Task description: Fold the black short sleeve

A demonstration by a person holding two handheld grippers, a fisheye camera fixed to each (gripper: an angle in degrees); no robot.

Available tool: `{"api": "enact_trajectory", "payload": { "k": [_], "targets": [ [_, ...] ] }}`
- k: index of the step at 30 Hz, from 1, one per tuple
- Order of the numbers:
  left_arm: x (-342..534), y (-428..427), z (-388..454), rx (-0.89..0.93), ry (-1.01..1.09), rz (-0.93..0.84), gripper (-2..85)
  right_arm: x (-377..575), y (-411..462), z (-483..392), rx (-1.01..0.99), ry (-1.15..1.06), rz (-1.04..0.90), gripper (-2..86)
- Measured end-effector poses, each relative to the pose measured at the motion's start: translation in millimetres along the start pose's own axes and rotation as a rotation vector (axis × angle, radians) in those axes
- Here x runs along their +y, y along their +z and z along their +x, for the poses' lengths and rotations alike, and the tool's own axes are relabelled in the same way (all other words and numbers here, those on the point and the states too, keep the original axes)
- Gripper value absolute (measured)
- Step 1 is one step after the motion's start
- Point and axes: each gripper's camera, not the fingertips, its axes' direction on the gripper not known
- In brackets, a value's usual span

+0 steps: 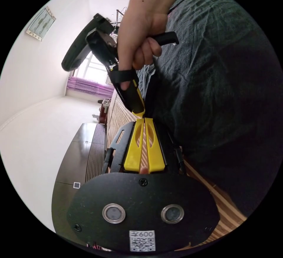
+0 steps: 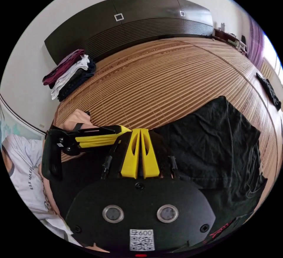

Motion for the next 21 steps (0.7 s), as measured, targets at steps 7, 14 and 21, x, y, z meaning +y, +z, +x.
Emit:
{"api": "enact_trajectory", "payload": {
  "k": [7,14,21],
  "targets": [
    [9.2,-7.6,3.6,-0.006,0.009,-0.002,1.0,38.8,16.4,-53.0,0.147,-0.063,0.013,-0.9],
    [29.0,-37.2,-23.3,0.185,0.083,-0.003,0.9,60.5,38.8,-84.7,0.24,-0.122,0.033,-0.9],
    [52.0,-57.2,-94.2,0.398,-0.195,0.078,0.9,69.6,50.9,-87.1,0.227,-0.1,0.048,-0.9]
  ]
}}
